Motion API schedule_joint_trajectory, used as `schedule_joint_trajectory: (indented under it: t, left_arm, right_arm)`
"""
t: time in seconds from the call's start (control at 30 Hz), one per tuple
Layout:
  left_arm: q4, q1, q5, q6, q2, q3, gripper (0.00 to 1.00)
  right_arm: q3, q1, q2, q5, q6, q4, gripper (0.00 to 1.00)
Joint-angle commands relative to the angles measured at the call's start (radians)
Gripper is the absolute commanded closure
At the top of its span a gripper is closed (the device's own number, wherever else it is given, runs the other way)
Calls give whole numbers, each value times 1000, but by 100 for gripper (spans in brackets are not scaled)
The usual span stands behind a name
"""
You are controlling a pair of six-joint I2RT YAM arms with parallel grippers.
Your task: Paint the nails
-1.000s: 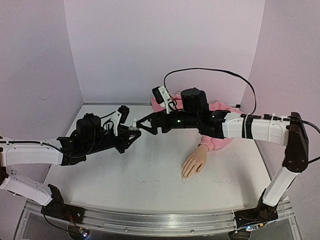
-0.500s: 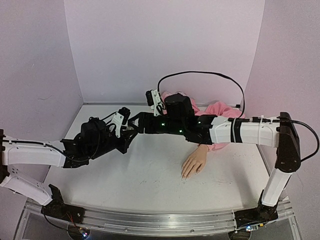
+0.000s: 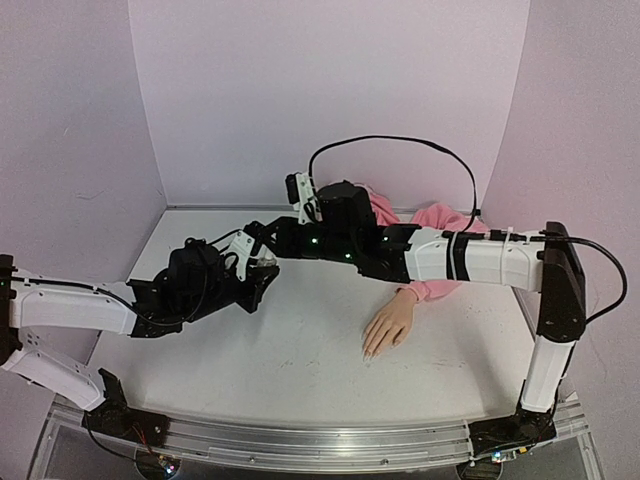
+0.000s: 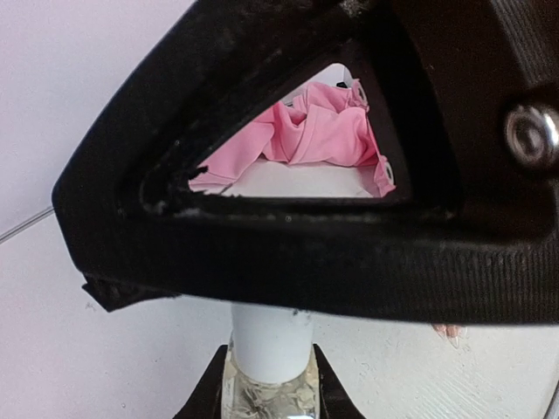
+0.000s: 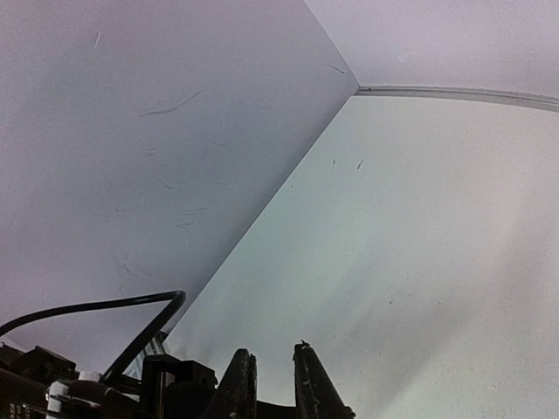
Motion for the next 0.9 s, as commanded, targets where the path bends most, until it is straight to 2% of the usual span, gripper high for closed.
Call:
schedule_joint_trajectory:
  t: [0.0, 0.03, 0.1, 0.17, 0.27, 0.3, 0.43, 0.53, 0.57, 0.6, 0.63, 0.67, 0.7, 0.73, 0.77, 0.87]
  left_arm:
    - [33, -3, 56, -31, -49, 57, 100]
    - [33, -3, 69, -34, -52, 57, 100]
    - [31, -3, 87, -36, -60, 61, 100]
    - [30, -3, 101, -42, -68, 60, 100]
    - [24, -3, 107, -47, -76, 59, 100]
    - [22, -3, 106, -48, -78, 59, 100]
    - [17, -3, 115, -55, -86, 51, 100]
    - [16, 5, 225, -64, -101, 44, 100]
    - [17, 16, 327, -74, -110, 40, 100]
    - [31, 41, 475, -87, -119, 35, 100]
    - [64, 79, 692, -111, -123, 28, 100]
    - [147, 128, 939, -149, -120, 13, 100]
    - [263, 148, 1124, -227, -111, -7, 100]
    - [394, 153, 1213, -285, -110, -32, 100]
    - [466, 153, 1239, -308, -115, -44, 100]
    - [435, 159, 1141, -285, -131, -60, 100]
  right_arm:
    - [-5, 3, -13, -43, -19, 83, 90]
    - [-18, 3, -21, -43, -24, 92, 89]
    - [-37, 2, -32, -42, -31, 102, 76]
    - [-46, 3, -37, -46, -39, 102, 67]
    - [-60, 2, -43, -47, -38, 102, 64]
    - [-66, 2, -45, -47, -39, 104, 67]
    - [-82, 3, -63, -51, -60, 121, 98]
    - [-87, 0, -78, -121, -148, 136, 100]
    - [-98, -3, -85, -199, -202, 164, 100]
    - [-121, -11, -92, -374, -285, 221, 100]
    - [-136, -19, -91, -636, -379, 272, 100]
    - [-136, -19, -78, -994, -464, 301, 100]
    - [-121, -17, -61, -1224, -497, 305, 100]
    - [-101, -17, -42, -1298, -457, 304, 100]
    - [-79, -15, -22, -1323, -443, 295, 100]
    - [-109, -19, -43, -1199, -451, 282, 100]
